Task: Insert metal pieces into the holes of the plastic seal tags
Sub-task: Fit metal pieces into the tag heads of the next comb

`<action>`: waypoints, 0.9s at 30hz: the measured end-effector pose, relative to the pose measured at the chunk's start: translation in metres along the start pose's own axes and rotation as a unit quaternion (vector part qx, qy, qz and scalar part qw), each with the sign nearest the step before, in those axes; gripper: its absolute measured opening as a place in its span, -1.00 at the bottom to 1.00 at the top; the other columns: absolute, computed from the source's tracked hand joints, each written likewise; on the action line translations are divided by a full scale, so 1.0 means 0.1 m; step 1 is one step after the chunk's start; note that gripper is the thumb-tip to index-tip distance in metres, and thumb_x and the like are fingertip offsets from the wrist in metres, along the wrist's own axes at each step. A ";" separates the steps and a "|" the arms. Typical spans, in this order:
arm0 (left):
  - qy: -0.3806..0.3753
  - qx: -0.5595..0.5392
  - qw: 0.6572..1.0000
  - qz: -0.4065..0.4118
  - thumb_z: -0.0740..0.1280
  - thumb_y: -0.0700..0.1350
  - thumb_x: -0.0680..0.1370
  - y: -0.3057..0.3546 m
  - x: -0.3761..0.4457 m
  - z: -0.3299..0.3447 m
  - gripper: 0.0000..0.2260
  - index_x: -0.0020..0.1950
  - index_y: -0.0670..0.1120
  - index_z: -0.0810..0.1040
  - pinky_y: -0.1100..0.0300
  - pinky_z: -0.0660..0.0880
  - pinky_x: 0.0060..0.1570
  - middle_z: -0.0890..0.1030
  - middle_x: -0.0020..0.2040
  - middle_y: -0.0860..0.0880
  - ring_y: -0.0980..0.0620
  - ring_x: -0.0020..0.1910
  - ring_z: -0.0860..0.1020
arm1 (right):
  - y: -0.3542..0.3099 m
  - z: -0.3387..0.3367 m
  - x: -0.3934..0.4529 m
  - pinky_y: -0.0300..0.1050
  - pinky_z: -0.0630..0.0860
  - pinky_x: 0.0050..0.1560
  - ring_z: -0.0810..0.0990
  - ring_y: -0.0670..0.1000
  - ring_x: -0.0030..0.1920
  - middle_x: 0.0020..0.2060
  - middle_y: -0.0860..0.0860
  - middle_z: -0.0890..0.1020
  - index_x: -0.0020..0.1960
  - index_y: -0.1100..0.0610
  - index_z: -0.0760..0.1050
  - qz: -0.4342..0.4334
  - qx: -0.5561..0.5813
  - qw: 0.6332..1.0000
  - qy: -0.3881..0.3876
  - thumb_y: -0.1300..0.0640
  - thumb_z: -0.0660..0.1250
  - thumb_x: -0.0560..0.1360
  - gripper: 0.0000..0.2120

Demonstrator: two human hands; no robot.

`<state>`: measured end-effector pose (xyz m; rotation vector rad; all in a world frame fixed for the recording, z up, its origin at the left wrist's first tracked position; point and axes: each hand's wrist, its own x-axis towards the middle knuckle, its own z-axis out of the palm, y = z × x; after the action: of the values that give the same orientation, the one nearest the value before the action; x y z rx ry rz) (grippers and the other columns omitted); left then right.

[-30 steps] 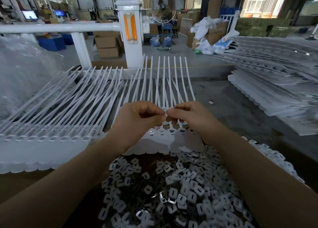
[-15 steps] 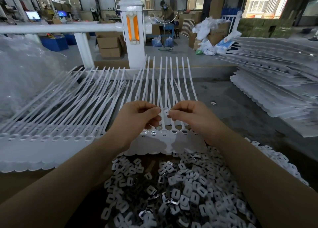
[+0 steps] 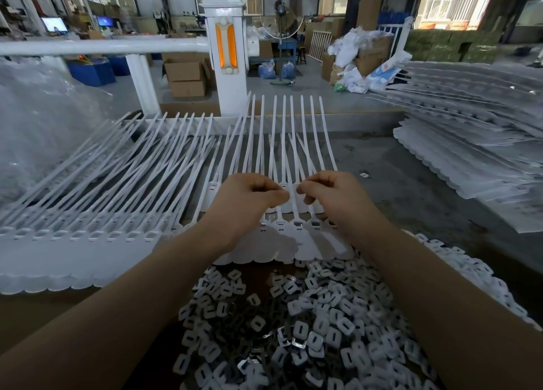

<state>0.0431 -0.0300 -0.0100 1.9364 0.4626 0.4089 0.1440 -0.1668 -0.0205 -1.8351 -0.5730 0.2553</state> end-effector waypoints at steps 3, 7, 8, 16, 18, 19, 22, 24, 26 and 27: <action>-0.021 0.073 0.997 0.006 0.49 -0.04 0.45 0.00 -0.01 0.10 -0.91 -0.25 0.03 0.68 0.08 0.61 -0.12 0.67 -0.30 0.04 -0.01 -0.23 0.63 | 0.05 0.00 0.04 -0.41 0.35 -0.56 0.44 -0.31 -0.56 -0.31 -0.01 0.58 -0.03 0.13 0.62 0.033 0.008 0.999 0.024 0.13 0.31 0.57 -0.87; -0.033 0.171 0.985 0.001 0.47 0.04 0.45 -0.03 0.00 0.16 -0.93 -0.20 0.07 0.68 -0.12 0.45 0.23 0.67 -0.26 0.14 0.12 -0.13 0.61 | 0.06 0.00 0.06 -0.42 0.34 -0.57 0.45 -0.33 -0.53 -0.32 -0.03 0.58 -0.01 0.13 0.61 0.033 0.016 0.999 0.030 0.13 0.31 0.57 -0.88; -0.034 0.180 0.983 -0.002 0.47 0.05 0.44 -0.03 0.00 0.16 -0.92 -0.19 0.08 0.69 -0.12 0.43 0.25 0.67 -0.24 0.16 0.14 -0.11 0.60 | 0.07 0.00 0.06 -0.43 0.33 -0.57 0.46 -0.34 -0.53 -0.32 -0.03 0.58 -0.01 0.14 0.61 0.031 0.014 0.999 0.029 0.13 0.31 0.57 -0.87; -0.046 0.205 0.978 0.009 0.45 0.13 0.43 -0.07 0.02 0.15 -0.88 -0.19 0.10 0.69 -0.12 0.40 0.26 0.68 -0.20 0.17 0.15 -0.06 0.60 | 0.07 0.02 0.05 -0.46 0.32 -0.57 0.46 -0.37 -0.51 -0.30 -0.04 0.59 -0.02 0.09 0.60 0.026 0.005 0.999 0.029 0.12 0.31 0.57 -0.91; -0.046 0.201 0.978 0.010 0.46 0.12 0.42 -0.08 0.03 0.15 -0.89 -0.21 0.11 0.69 -0.13 0.40 0.26 0.67 -0.21 0.18 0.14 -0.06 0.60 | 0.07 0.01 0.04 -0.46 0.31 -0.58 0.46 -0.37 -0.50 -0.29 -0.04 0.59 0.00 0.11 0.59 0.025 0.002 0.999 0.027 0.12 0.31 0.57 -0.89; -0.046 0.199 0.979 0.011 0.46 0.11 0.42 -0.08 0.03 0.16 -0.89 -0.22 0.11 0.68 -0.14 0.40 0.26 0.67 -0.22 0.17 0.13 -0.06 0.60 | 0.07 0.01 0.04 -0.46 0.31 -0.58 0.46 -0.37 -0.50 -0.28 -0.03 0.59 0.02 0.12 0.59 0.026 0.002 0.999 0.026 0.12 0.31 0.58 -0.89; -0.037 0.202 0.978 0.015 0.44 0.11 0.44 -0.09 0.03 0.17 -0.90 -0.24 0.14 0.66 -0.13 0.35 0.29 0.65 -0.21 0.20 0.17 -0.05 0.58 | 0.07 0.01 0.04 -0.46 0.32 -0.58 0.46 -0.38 -0.50 -0.27 -0.03 0.58 0.04 0.14 0.58 0.026 0.004 0.999 0.023 0.13 0.29 0.59 -0.87; -0.031 0.215 0.976 0.025 0.43 0.12 0.46 -0.10 0.03 0.17 -0.89 -0.23 0.15 0.63 -0.11 0.32 0.29 0.62 -0.24 0.20 0.20 -0.10 0.54 | 0.06 0.01 0.04 -0.46 0.32 -0.57 0.46 -0.38 -0.50 -0.26 -0.03 0.58 0.04 0.14 0.58 0.026 0.002 0.999 0.022 0.13 0.29 0.59 -0.87; -0.030 0.233 0.971 0.038 0.42 0.14 0.46 -0.11 0.03 0.17 -0.88 -0.21 0.14 0.61 -0.09 0.31 0.27 0.58 -0.27 0.16 0.21 -0.17 0.50 | 0.06 0.01 0.04 -0.46 0.33 -0.57 0.46 -0.38 -0.49 -0.26 -0.02 0.58 0.05 0.14 0.57 0.024 0.002 0.999 0.022 0.13 0.29 0.59 -0.88; -0.030 0.236 0.970 0.045 0.42 0.15 0.46 -0.11 0.03 0.17 -0.88 -0.20 0.14 0.61 -0.08 0.31 0.25 0.58 -0.27 0.15 0.21 -0.18 0.50 | 0.07 0.01 0.05 -0.46 0.33 -0.57 0.46 -0.38 -0.49 -0.26 -0.02 0.58 0.05 0.15 0.57 0.024 0.003 0.999 0.022 0.14 0.29 0.59 -0.88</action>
<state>0.0524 -0.0374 -0.0266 2.4306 0.4634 0.3156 0.1493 -0.1656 -0.0264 -1.8464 -0.4988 0.2483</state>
